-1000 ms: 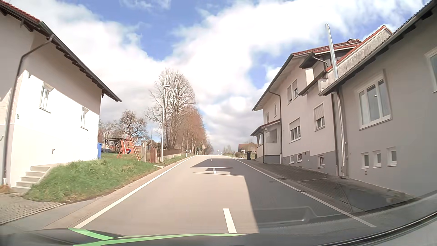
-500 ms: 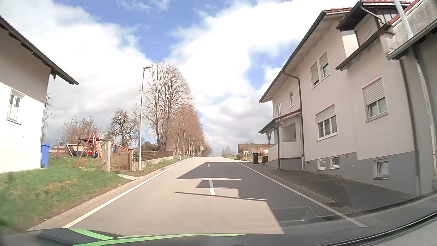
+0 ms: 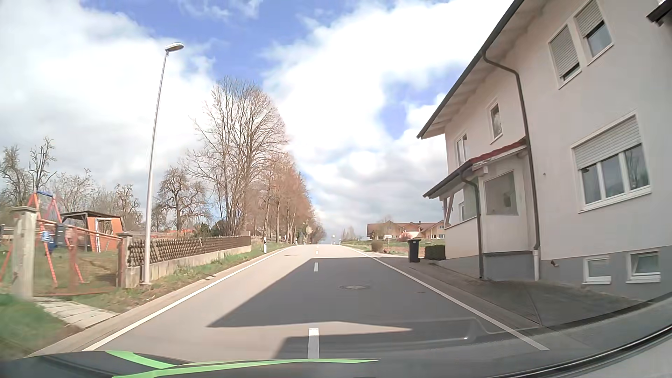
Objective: Follow the waypoints while adhering to traffic rules and regulations
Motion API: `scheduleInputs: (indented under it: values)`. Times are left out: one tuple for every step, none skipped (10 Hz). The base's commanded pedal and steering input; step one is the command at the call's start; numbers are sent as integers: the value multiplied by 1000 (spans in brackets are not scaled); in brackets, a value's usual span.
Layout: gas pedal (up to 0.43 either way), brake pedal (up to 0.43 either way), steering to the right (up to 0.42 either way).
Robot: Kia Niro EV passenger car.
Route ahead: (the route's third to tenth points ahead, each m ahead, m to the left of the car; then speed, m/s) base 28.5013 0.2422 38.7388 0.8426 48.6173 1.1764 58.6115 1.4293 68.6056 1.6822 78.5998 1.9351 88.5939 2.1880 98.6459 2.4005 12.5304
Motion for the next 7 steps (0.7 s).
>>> scheduleInputs:
  values:
    - [350, 0, -1]
    - [358, 0, -2]
    - [358, 0, -2]
    - [358, 0, -2]
    - [358, 0, -2]
    - [358, 0, -3]
    - [358, 0, -3]
